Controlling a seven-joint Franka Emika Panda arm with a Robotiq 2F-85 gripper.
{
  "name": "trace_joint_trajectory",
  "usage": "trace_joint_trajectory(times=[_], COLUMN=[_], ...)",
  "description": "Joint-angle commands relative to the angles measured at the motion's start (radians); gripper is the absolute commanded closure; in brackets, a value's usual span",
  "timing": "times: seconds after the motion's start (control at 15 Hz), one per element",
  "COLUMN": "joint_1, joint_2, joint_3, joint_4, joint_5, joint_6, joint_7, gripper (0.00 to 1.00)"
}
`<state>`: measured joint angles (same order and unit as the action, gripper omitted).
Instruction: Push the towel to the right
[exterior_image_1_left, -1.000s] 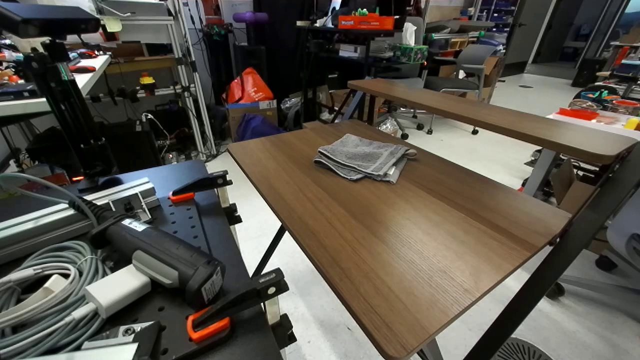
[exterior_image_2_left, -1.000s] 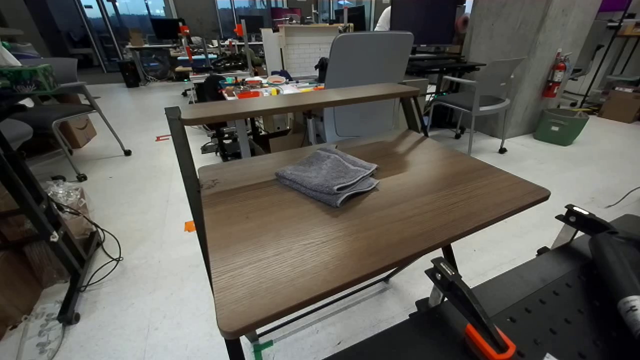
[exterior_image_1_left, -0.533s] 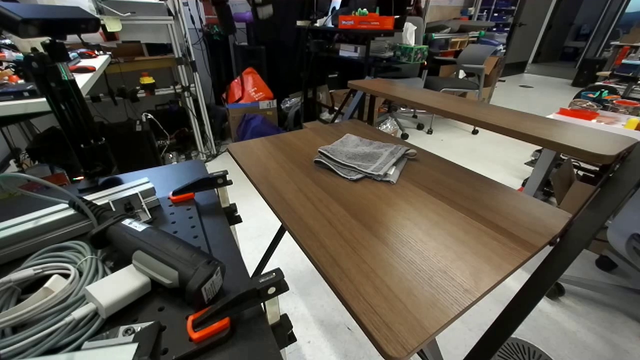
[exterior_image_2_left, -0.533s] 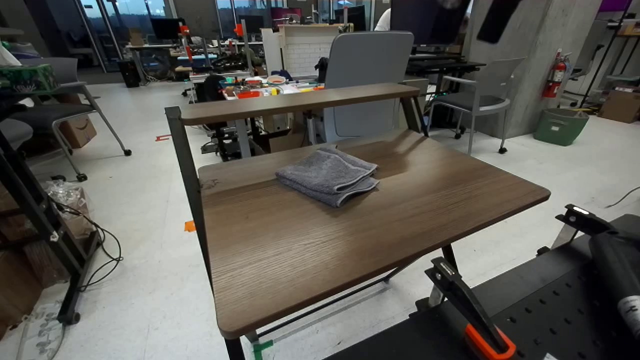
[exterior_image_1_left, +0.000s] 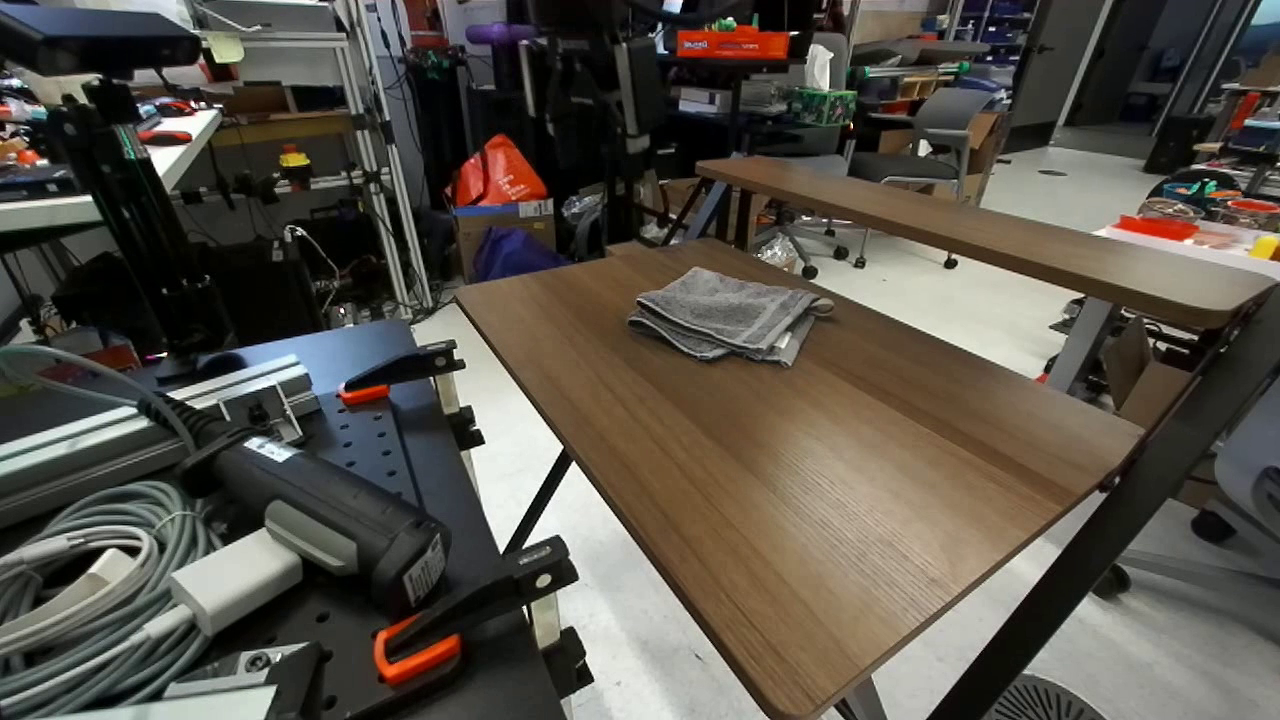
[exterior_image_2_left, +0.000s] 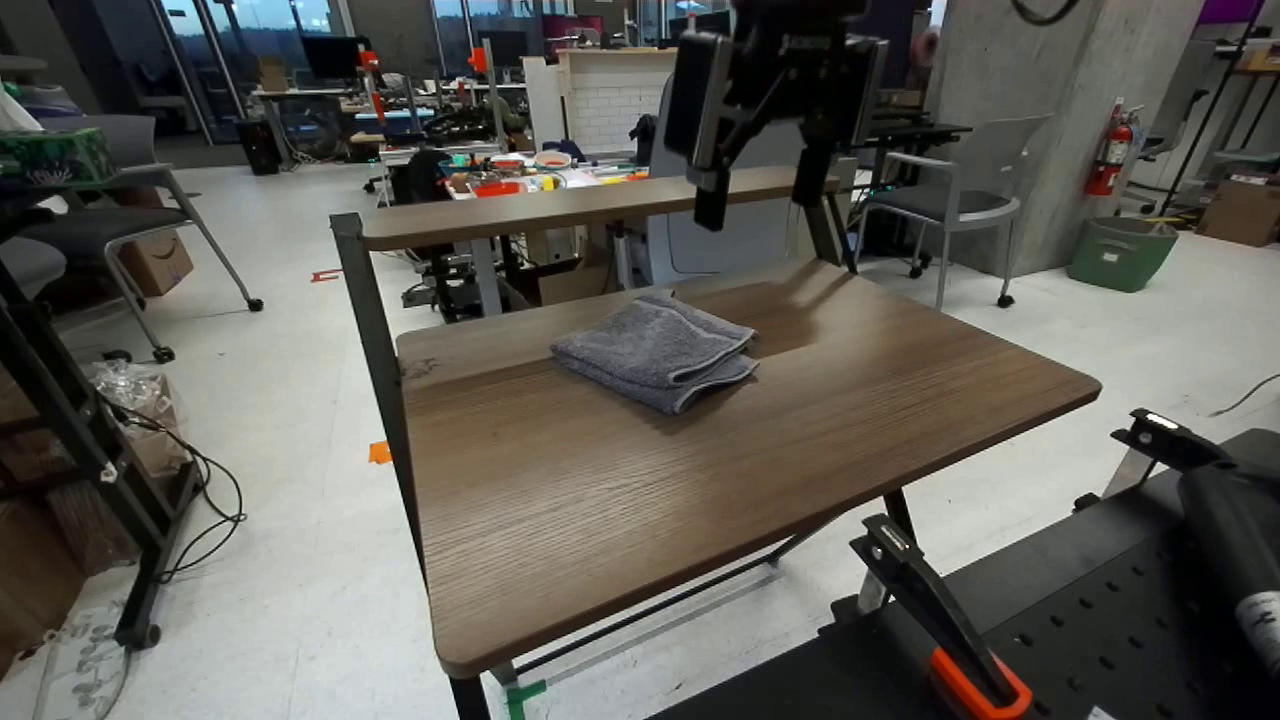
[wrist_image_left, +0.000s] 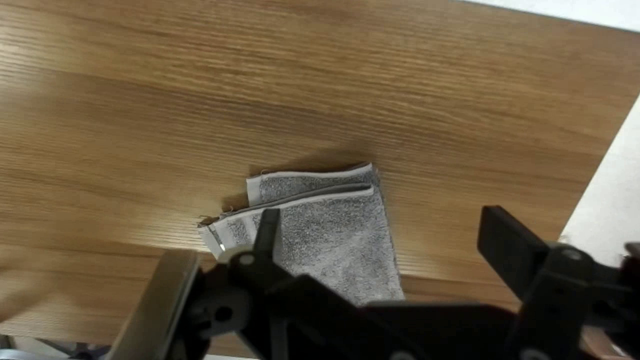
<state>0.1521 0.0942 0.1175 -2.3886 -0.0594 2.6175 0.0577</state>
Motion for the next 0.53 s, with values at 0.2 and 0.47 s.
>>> trace_joint_trajectory(times=[0.2, 0.47], joint_1=[0.025, 0.061], joint_2=[0.333, 0.479], joint_3=[-0.041, -0.062], joint_4=[0.333, 0.47], joint_5=[-0.041, -0.033], joint_6=[-0.03, -0.036], joint_7=[0.094, 0.134], gripper=[0.0, 0.0])
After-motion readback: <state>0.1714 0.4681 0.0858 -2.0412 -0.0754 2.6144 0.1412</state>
